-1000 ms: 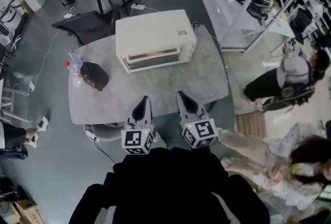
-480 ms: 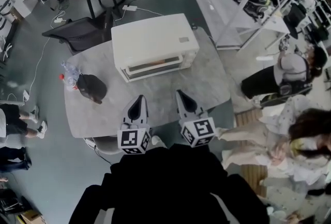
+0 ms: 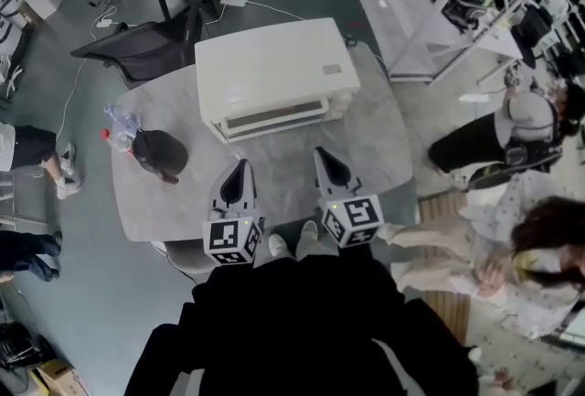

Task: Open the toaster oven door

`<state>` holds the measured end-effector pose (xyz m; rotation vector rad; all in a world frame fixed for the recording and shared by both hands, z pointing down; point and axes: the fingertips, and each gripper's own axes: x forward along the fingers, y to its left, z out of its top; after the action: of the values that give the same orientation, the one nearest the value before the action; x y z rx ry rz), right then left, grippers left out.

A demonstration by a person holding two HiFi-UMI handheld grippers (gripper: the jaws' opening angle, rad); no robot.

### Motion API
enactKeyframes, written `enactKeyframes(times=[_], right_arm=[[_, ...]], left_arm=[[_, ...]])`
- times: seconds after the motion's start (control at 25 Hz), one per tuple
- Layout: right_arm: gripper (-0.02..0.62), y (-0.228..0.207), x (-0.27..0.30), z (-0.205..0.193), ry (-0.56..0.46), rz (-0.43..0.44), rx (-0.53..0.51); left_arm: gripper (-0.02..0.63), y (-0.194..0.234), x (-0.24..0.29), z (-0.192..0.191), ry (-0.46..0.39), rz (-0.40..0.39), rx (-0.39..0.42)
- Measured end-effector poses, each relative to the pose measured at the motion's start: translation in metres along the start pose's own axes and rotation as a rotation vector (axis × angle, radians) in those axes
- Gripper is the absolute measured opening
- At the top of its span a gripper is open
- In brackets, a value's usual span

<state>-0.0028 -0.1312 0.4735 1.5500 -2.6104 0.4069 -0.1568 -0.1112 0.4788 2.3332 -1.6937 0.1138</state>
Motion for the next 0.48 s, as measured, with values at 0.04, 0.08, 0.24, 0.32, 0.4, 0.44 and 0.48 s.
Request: enactKeyframes(times=[0.04,0.08,0.24,0.32,0.4,0.44,0.48], right_arm=[[0.003,-0.004,0.006,-0.003,0.005,0.001,-0.003],[0.003,-0.007,0.011,-0.005,0.010,0.001,-0.007],[0.003,-0.021,0.029,-0.012,0.028,0.004,-0.005],[0.003,-0.026,0.037,-0.014,0.033,0.001,-0.004],[0.003,-0.031,0.045,-0.016,0.048,-0.012,0.001],[0.003,-0.034,0.049,-0.019,0.055,-0.015,0.001],[0.003,-0.037,0.053,-0.021,0.061,-0.016,0.000]], left_arm=[[0.003,0.003,0.005,-0.002,0.004,0.006,0.001],[0.003,0.005,0.010,-0.003,0.009,0.011,0.002],[0.003,0.012,0.026,-0.007,0.028,0.029,0.014],[0.003,0.017,0.035,-0.008,0.032,0.039,0.020],[0.003,0.023,0.043,-0.010,0.035,0.049,0.018],[0.003,0.025,0.046,-0.012,0.037,0.053,0.016],[0.003,0.027,0.050,-0.013,0.038,0.056,0.016]])
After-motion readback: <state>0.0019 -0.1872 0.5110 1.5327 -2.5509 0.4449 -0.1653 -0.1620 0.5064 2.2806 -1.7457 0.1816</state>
